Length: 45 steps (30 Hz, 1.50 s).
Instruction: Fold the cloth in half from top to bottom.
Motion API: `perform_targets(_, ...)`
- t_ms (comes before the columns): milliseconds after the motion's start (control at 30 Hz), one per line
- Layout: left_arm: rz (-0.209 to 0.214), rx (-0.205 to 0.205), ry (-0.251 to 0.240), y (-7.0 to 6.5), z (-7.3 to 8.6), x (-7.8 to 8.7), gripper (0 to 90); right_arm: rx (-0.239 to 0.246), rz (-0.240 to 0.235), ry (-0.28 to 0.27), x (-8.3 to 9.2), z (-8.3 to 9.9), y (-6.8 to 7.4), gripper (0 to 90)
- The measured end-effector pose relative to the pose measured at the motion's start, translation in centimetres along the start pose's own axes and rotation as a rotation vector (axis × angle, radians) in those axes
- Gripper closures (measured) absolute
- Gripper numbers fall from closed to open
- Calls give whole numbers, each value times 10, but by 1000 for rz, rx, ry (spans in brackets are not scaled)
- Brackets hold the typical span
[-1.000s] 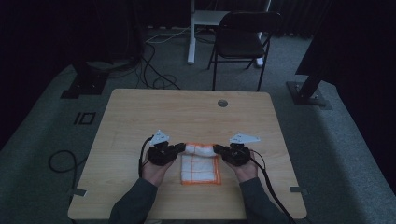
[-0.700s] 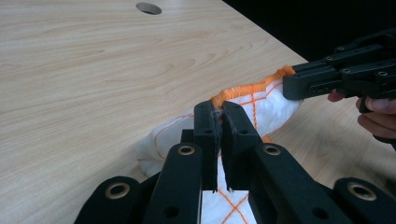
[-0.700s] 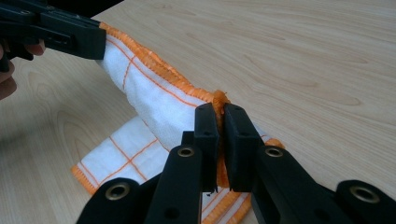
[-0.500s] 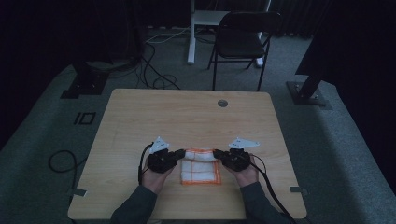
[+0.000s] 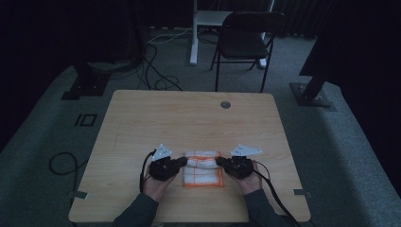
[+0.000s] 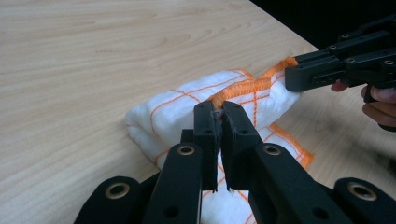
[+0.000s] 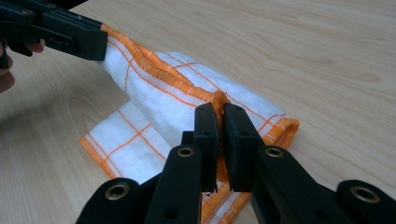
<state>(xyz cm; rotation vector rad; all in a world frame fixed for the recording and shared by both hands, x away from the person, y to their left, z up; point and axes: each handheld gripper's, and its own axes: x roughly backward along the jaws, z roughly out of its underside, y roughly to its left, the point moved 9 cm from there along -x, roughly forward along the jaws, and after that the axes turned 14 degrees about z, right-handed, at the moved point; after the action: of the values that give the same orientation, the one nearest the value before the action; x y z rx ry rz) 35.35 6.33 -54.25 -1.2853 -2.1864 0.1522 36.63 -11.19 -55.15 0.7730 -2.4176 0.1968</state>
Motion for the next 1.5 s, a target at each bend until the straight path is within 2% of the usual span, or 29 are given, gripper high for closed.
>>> perform_targets(333, -1, 8, 49, 0, 17, -7, 859, 12, 3, 28, -2, 16, 4, 849)
perform_targets(700, 6, 22, 70, -1, 30, -8, 858, 24, -4, 53, -2, 27, 7, 848)
perform_targets(933, 15, 48, 88, -2, 43, -9, 852, 27, -11, 73, -1, 35, 8, 845)
perform_targets(1067, 30, 56, 78, -3, 43, -7, 807, 27, -14, 72, 0, 36, 8, 821)
perform_targets(1133, 32, 55, 65, -3, 40, -4, 754, 16, -14, 68, 1, 35, 8, 739)
perform_targets(1233, 35, 58, 42, -3, 35, 1, 709, 5, -12, 59, 3, 34, 6, 695)
perform_targets(1333, 33, 55, 25, -3, 29, 4, 697, 0, -13, 55, 5, 33, 5, 693)
perform_targets(1500, 36, 54, 30, -3, 30, 2, 687, 2, -20, 53, 7, 33, 5, 714)
